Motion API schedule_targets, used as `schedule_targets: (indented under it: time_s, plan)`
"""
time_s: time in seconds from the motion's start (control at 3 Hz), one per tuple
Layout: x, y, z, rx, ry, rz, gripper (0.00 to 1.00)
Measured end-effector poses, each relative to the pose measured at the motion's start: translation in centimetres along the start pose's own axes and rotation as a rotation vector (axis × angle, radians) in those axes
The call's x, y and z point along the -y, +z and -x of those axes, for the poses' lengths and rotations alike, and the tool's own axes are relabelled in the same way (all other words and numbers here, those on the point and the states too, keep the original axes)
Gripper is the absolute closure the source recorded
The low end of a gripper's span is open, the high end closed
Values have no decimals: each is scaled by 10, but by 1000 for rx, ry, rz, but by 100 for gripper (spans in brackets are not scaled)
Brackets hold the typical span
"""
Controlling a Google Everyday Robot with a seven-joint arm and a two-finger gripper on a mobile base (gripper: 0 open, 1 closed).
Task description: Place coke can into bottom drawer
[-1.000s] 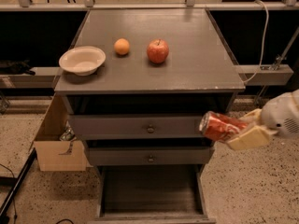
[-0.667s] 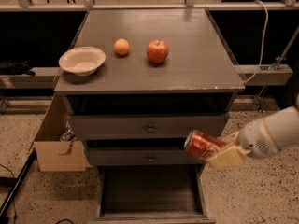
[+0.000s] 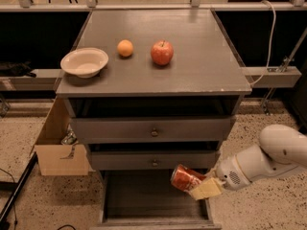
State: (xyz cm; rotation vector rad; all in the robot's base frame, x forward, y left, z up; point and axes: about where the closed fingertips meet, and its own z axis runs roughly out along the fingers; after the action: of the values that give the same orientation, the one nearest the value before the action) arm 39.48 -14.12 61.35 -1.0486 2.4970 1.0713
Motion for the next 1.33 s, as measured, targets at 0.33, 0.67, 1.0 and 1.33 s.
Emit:
schedule_targets:
  time_s: [0.33,0.67,1.0,1.33]
  plan:
    - [41,60,3,-22,19,31,100]
    - [71,100,5,-20,42,51,100]
    - [71,100,5,-20,42,51,100]
    - [81,130,-2,-43,67,83,100]
